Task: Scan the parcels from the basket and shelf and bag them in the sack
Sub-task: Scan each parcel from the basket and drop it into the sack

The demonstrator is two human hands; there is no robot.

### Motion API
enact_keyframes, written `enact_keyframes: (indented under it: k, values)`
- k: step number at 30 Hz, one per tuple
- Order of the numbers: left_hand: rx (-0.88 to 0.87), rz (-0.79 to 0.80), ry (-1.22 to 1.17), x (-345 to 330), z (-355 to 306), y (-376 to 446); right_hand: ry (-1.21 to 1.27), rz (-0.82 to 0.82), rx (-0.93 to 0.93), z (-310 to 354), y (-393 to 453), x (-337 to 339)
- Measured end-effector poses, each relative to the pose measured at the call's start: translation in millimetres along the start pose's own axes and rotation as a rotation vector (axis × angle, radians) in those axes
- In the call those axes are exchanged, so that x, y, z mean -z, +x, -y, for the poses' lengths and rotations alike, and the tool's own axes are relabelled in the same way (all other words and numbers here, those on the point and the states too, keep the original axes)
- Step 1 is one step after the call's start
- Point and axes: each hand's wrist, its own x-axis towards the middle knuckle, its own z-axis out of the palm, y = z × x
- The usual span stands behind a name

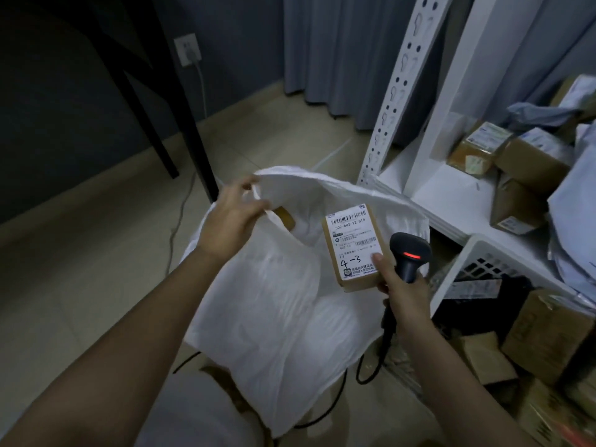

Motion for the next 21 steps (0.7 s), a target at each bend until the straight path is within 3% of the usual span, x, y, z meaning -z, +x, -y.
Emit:
enact_keyframes:
  k: [3, 7, 13, 18, 21]
  values:
    - [0.204, -0.153, -0.024, 23.5, 16.4, -5.7, 0.004, 0.015, 0.013, 7.8, -11.7, -11.5]
    - [0.448, 0.022, -0.075, 32.9, 19.9, -8.2, 0.015, 0.056, 0.008, 12.8, -29.3, -31.3]
    - [0.752, -0.023, -0.215, 21.9, 16.3, -5.4, -0.001, 0.073, 0.039, 22.1, -42.0, -51.2]
    - [0.865, -0.137, -0.295, 14.3, 23.4, 11.1, -0.056, 0.060, 0.113, 43.2, -35.3, -62.7]
    - [0.777, -0.118, -0.469, 11.6, 24.2, 11.7, -0.098, 0.042, 0.128, 60.6, -16.5, -71.1]
